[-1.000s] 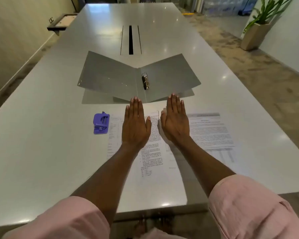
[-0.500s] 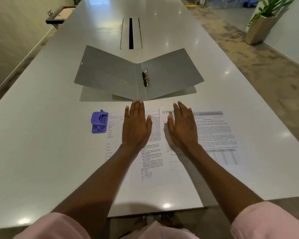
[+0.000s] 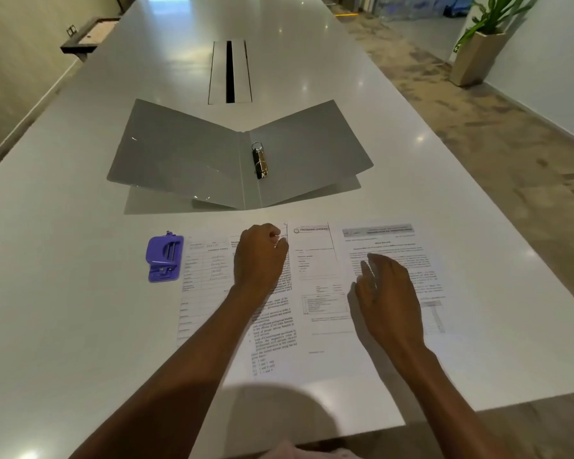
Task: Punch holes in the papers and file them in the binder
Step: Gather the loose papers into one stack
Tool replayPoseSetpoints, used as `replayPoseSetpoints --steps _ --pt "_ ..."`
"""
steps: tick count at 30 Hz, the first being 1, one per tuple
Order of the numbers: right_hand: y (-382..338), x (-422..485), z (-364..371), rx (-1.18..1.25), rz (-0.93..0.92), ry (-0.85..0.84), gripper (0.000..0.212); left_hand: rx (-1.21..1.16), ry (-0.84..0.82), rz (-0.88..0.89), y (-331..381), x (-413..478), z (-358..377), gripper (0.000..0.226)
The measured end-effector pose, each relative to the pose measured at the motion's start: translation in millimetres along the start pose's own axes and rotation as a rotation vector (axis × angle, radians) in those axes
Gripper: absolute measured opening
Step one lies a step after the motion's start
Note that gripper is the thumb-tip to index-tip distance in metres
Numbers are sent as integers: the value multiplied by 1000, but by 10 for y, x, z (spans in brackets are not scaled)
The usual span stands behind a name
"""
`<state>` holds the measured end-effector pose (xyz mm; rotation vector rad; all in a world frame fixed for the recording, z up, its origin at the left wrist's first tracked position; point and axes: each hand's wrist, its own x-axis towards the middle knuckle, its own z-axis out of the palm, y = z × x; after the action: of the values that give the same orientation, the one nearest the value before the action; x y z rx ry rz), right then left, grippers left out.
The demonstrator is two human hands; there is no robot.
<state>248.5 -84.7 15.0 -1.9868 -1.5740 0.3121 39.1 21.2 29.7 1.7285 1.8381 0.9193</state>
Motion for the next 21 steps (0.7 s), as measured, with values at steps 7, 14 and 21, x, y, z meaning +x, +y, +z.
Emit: replayPoseSetpoints --steps 7,14,21 --pt "129 -38 31 -86 39 -50 53 83 -9 -75 38 163 174 23" --pt "152 -90 90 -150 74 -75 60 44 -18 -77 130 236 250 16" --pt "155 -112 110 -157 86 -100 64 -162 -23 -117 275 231 199 5"
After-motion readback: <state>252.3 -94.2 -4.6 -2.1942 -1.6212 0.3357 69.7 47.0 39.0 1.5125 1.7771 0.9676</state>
